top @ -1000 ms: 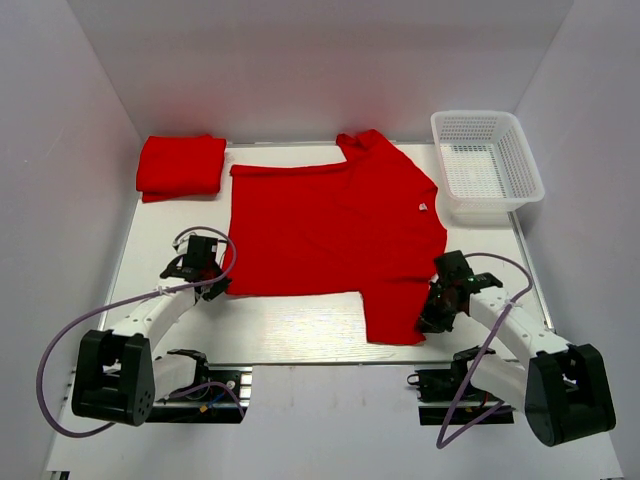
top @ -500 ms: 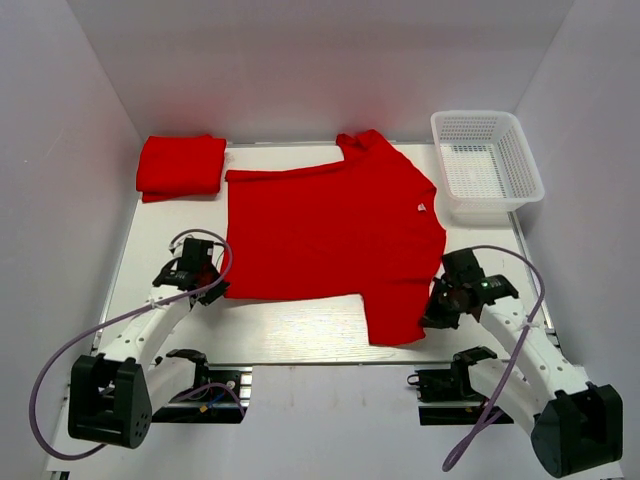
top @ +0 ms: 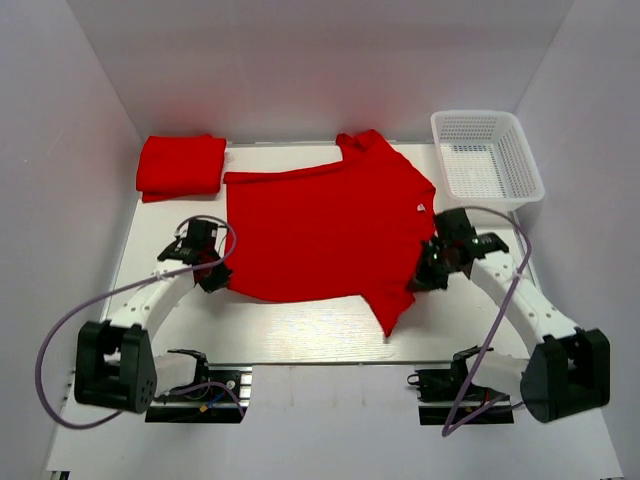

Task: Fold and stack the t-shirts
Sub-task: Grap the side of the flattened tshirt closest away from the robot with both arms, then fold the flattened tshirt in 1/3 of the way

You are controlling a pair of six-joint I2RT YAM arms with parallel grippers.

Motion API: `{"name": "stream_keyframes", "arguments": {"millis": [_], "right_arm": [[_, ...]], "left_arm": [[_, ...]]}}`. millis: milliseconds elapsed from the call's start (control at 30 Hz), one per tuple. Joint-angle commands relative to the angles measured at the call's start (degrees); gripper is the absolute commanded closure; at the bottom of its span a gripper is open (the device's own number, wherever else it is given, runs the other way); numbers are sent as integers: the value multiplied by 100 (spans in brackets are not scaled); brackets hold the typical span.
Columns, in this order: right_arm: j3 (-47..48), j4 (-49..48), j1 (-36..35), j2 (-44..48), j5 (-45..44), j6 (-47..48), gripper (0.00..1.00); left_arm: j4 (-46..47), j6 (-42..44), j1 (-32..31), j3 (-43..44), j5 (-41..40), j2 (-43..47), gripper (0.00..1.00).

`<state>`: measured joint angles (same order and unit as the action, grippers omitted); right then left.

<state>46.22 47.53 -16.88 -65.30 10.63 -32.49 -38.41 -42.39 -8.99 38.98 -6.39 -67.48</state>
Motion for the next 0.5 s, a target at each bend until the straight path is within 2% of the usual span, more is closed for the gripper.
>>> {"name": "stream_keyframes", "arguments": {"millis": [0,200,467], "right_arm": [[791,-910,53,-385,-70,24,100],[1591,-1500,167,-1107,-123,-73,100],[2594,-1861,396,-2092,-62,-12,100]], "left_arm": [[246,64,12,626,-89,-361,100],[-43,-58,12,1725,-678,-1275,100],[105,-295,336,2140,-732,-1821,100]]}}
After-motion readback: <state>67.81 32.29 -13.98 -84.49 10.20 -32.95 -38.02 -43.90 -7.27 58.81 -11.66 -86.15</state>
